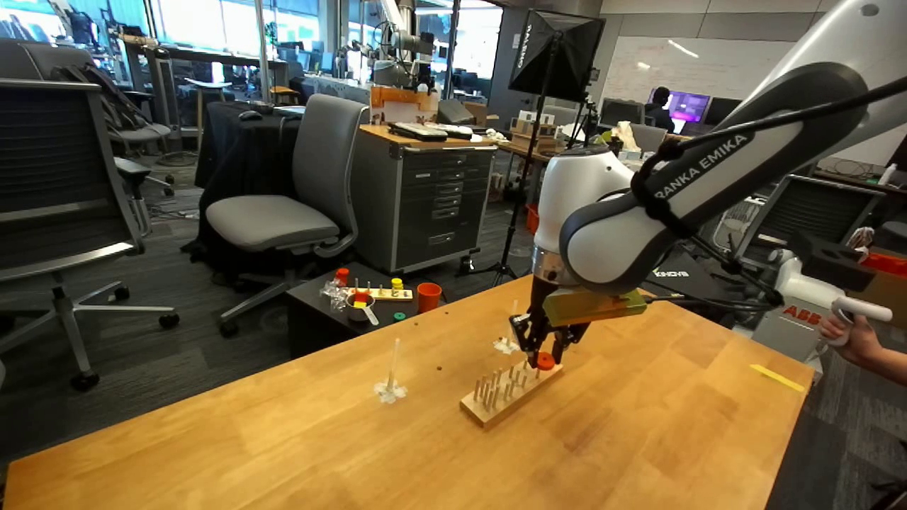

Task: Pick the orange ring and put it on the object on the table

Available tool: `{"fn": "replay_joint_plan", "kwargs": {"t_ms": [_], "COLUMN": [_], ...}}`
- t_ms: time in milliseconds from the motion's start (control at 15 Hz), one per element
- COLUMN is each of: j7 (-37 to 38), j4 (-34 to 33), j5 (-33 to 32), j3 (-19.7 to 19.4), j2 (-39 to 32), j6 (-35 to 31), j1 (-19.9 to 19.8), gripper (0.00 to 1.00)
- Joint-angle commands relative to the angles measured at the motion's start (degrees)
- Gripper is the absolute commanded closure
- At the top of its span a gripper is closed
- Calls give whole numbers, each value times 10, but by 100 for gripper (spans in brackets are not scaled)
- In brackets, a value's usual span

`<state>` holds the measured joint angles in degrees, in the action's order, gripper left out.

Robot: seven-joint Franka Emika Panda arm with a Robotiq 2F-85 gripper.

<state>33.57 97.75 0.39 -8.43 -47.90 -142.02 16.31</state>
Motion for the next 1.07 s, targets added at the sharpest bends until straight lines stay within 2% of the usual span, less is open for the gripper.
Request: {"fn": "replay_joint_plan", "kwargs": {"t_ms": [0, 467, 1000], "j7": [4, -5, 2], "j4": [-53, -71, -60], "j5": [1, 17, 16], "j3": [10, 29, 27], "j2": [-26, -40, -25], "j6": [23, 25, 34], "j1": [-6, -16, -10], "gripper": [82, 82, 82]}}
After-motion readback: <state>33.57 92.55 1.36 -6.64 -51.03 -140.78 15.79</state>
